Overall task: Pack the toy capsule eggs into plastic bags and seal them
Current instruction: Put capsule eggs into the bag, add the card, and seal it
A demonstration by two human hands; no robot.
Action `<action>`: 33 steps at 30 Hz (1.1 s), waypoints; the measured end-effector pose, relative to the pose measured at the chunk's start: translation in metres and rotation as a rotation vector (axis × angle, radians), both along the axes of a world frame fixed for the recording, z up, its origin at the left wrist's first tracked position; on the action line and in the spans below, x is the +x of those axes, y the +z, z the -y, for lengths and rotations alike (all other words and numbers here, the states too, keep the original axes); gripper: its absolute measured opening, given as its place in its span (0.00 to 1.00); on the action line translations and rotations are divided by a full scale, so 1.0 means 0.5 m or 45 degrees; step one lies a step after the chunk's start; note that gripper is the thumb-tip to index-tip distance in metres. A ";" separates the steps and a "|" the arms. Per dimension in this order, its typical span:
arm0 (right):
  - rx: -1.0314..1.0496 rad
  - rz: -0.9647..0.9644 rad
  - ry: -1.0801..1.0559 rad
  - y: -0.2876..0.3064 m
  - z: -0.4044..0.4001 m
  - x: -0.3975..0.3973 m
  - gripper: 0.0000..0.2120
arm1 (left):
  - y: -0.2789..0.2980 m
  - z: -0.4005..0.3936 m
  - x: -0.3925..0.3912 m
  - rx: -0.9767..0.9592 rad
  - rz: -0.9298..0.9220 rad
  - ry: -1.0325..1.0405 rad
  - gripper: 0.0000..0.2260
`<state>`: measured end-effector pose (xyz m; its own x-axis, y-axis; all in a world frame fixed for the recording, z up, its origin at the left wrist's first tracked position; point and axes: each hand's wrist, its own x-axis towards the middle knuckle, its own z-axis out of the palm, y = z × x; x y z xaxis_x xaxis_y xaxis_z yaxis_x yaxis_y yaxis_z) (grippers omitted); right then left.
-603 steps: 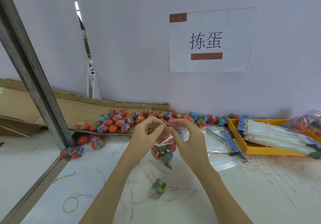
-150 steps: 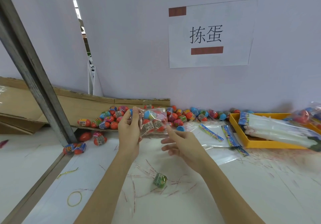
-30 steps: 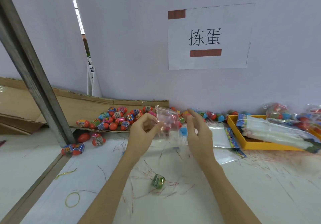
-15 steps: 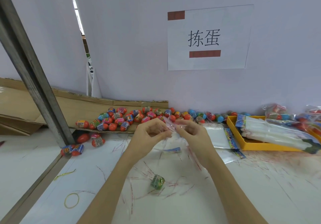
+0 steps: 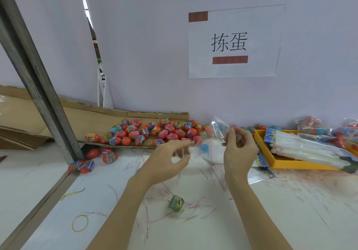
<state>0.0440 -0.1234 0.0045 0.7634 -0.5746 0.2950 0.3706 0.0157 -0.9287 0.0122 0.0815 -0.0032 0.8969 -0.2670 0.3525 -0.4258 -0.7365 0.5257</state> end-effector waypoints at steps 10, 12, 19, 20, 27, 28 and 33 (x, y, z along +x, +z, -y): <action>0.023 0.055 0.156 0.004 -0.006 -0.005 0.07 | 0.020 0.011 -0.007 -0.319 0.076 0.114 0.31; -0.034 0.065 0.220 0.003 -0.009 -0.006 0.09 | 0.015 0.012 -0.005 -0.399 0.043 0.185 0.29; -0.180 0.070 0.370 0.000 -0.028 -0.016 0.15 | 0.010 0.010 0.003 -0.448 0.071 0.132 0.41; -0.183 0.056 0.384 -0.002 -0.028 -0.015 0.14 | 0.009 0.008 0.008 -0.586 0.014 0.079 0.41; -0.271 -0.001 0.464 -0.007 -0.030 -0.019 0.13 | 0.040 0.020 0.013 -1.587 -0.659 0.158 0.38; -0.296 0.011 0.479 -0.008 -0.032 -0.020 0.12 | 0.046 0.021 0.010 -1.554 -0.719 0.156 0.39; -0.460 0.039 0.523 -0.010 -0.039 -0.027 0.08 | 0.020 0.019 0.006 -1.153 -0.452 0.169 0.27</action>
